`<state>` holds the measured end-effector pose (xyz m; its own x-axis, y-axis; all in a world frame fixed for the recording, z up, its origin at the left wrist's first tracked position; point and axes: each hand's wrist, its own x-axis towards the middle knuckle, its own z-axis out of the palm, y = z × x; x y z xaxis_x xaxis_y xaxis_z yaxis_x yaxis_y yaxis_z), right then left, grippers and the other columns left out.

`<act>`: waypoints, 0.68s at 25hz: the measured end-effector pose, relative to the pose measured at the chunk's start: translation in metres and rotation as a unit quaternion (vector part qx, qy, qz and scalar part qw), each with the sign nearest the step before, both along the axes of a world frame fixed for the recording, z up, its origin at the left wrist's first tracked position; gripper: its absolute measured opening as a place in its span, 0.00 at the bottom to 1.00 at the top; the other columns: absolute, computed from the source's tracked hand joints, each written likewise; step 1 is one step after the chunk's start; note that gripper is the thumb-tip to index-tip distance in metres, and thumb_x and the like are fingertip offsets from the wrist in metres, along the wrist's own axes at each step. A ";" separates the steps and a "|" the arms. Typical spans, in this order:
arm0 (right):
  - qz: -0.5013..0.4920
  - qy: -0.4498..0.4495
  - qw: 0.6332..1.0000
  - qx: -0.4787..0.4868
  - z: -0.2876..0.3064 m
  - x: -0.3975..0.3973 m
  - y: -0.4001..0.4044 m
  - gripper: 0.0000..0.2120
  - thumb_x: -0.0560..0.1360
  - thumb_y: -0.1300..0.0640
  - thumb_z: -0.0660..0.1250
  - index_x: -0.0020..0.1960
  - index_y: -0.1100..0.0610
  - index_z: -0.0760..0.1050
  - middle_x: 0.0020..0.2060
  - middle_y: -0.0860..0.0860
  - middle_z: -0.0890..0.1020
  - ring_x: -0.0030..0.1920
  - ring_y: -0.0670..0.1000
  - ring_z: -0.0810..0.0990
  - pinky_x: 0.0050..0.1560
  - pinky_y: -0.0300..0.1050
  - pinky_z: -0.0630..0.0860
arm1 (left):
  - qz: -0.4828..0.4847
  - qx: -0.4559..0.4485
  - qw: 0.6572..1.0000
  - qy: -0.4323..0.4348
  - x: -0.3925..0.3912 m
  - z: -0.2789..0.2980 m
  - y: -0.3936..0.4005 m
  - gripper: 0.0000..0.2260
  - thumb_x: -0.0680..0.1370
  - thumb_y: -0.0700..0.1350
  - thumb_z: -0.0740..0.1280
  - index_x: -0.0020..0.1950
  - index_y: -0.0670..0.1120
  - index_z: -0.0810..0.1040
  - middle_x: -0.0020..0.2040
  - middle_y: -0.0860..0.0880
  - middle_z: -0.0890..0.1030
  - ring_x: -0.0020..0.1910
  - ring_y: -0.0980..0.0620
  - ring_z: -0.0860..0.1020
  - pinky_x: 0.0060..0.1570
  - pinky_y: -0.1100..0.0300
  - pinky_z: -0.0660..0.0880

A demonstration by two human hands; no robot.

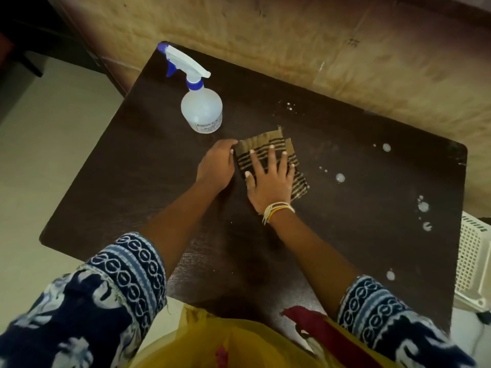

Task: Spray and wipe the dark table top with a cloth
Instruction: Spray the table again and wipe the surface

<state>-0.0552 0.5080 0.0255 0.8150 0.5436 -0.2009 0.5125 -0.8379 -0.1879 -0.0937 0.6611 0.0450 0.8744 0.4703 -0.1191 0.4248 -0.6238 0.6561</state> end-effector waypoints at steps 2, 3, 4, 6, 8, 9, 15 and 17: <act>0.071 -0.016 0.997 0.004 -0.009 -0.020 0.006 0.26 0.80 0.39 0.51 0.77 0.44 0.59 0.78 0.56 0.57 0.76 0.66 0.54 0.73 0.67 0.54 | -0.023 0.034 0.999 -0.007 0.002 -0.009 0.003 0.17 0.83 0.42 0.55 0.71 0.45 0.71 0.70 0.44 0.73 0.70 0.44 0.70 0.67 0.47 0.70; 0.104 -0.016 0.994 0.009 -0.009 -0.023 0.005 0.26 0.79 0.39 0.52 0.76 0.44 0.61 0.78 0.55 0.58 0.76 0.65 0.55 0.73 0.67 0.55 | -0.036 0.047 0.998 -0.006 0.004 -0.013 0.003 0.18 0.83 0.41 0.54 0.72 0.44 0.69 0.73 0.44 0.70 0.73 0.45 0.67 0.69 0.48 0.68; 0.117 -0.022 0.993 0.019 -0.009 -0.015 0.003 0.27 0.79 0.38 0.52 0.76 0.43 0.61 0.78 0.54 0.59 0.76 0.65 0.55 0.73 0.67 0.55 | -0.043 0.059 0.997 -0.009 0.006 -0.015 0.003 0.18 0.83 0.41 0.54 0.74 0.44 0.68 0.75 0.44 0.68 0.75 0.46 0.64 0.71 0.48 0.66; 0.077 -0.038 0.996 0.025 -0.011 0.026 0.003 0.28 0.78 0.36 0.51 0.77 0.42 0.58 0.77 0.54 0.60 0.76 0.64 0.55 0.73 0.66 0.55 | -0.040 0.079 0.996 -0.019 0.016 -0.019 0.003 0.19 0.84 0.42 0.54 0.75 0.44 0.66 0.76 0.44 0.66 0.76 0.46 0.62 0.72 0.49 0.65; -0.009 -0.056 0.998 0.017 -0.014 0.082 -0.004 0.29 0.78 0.36 0.51 0.77 0.41 0.56 0.78 0.54 0.59 0.77 0.64 0.55 0.73 0.66 0.54 | -0.026 0.089 0.996 -0.011 0.027 -0.021 0.002 0.20 0.84 0.43 0.54 0.76 0.44 0.64 0.77 0.44 0.64 0.77 0.46 0.61 0.72 0.51 0.63; -0.056 -0.064 0.996 0.013 -0.016 0.110 -0.012 0.29 0.78 0.35 0.50 0.77 0.41 0.56 0.78 0.54 0.59 0.77 0.64 0.55 0.73 0.66 0.53 | -0.023 0.095 0.995 -0.003 0.032 -0.022 0.002 0.20 0.84 0.43 0.54 0.76 0.43 0.64 0.77 0.44 0.63 0.77 0.46 0.61 0.73 0.52 0.62; -0.263 -0.037 0.964 -0.025 -0.014 0.172 -0.024 0.30 0.80 0.37 0.45 0.79 0.43 0.47 0.79 0.56 0.48 0.78 0.66 0.46 0.74 0.67 0.46 | -0.014 0.152 0.988 0.022 0.041 -0.038 -0.009 0.20 0.84 0.44 0.53 0.76 0.41 0.63 0.78 0.42 0.61 0.78 0.45 0.56 0.77 0.51 0.55; -0.201 -0.037 0.979 -0.004 -0.014 0.152 0.017 0.29 0.80 0.38 0.46 0.79 0.43 0.47 0.79 0.57 0.48 0.77 0.67 0.46 0.74 0.67 0.45 | -0.010 0.161 0.987 0.019 0.041 -0.040 -0.010 0.20 0.84 0.44 0.54 0.76 0.41 0.64 0.78 0.42 0.61 0.78 0.45 0.57 0.77 0.51 0.55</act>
